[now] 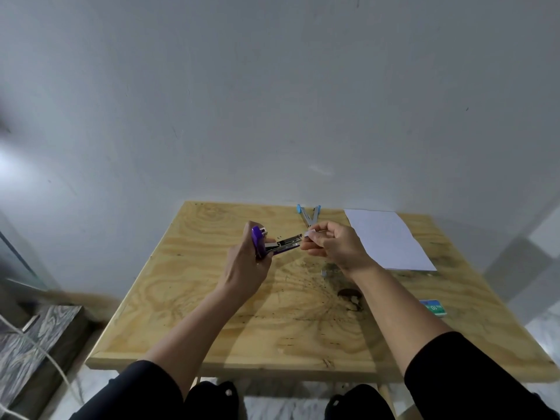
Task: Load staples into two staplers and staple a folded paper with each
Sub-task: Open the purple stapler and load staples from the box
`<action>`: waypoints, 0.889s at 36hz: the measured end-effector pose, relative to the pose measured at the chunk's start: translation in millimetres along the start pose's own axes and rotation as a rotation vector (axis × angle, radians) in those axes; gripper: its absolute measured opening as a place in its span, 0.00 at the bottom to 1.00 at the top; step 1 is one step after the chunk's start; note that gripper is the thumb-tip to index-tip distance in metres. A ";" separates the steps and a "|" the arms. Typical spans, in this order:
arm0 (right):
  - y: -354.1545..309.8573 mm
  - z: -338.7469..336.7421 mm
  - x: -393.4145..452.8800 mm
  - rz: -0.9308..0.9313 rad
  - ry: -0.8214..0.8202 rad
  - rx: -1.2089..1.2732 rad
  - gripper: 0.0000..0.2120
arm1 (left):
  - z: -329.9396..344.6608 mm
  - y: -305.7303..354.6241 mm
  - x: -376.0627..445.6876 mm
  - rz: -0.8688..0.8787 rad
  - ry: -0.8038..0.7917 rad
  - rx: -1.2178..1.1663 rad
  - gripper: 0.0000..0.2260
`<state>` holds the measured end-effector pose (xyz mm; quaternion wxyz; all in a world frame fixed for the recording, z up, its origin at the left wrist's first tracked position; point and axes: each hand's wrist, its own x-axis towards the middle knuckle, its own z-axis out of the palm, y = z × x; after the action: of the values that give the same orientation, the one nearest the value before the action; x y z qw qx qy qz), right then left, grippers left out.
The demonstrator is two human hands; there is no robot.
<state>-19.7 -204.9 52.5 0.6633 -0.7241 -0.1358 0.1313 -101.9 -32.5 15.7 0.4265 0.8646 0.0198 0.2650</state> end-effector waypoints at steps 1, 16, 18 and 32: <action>-0.2 1.0 -0.1 -0.022 0.004 -0.040 0.03 | 0.2 0.2 0.1 0.008 0.005 0.006 0.22; -8.3 10.4 -4.0 -0.221 0.048 -0.548 0.03 | -0.2 4.5 2.6 0.035 0.019 -0.016 0.22; -8.1 10.7 -3.7 -0.224 0.046 -0.547 0.03 | -0.8 4.6 2.5 0.035 0.014 -0.023 0.23; -8.9 11.1 -4.2 -0.251 0.050 -0.553 0.02 | -1.5 3.7 0.5 0.100 0.013 -0.012 0.23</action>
<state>-28.0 -195.4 60.4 0.4554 -0.8577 -0.2385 -0.0114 -102.9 -33.6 19.4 0.4178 0.8601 -0.0224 0.2919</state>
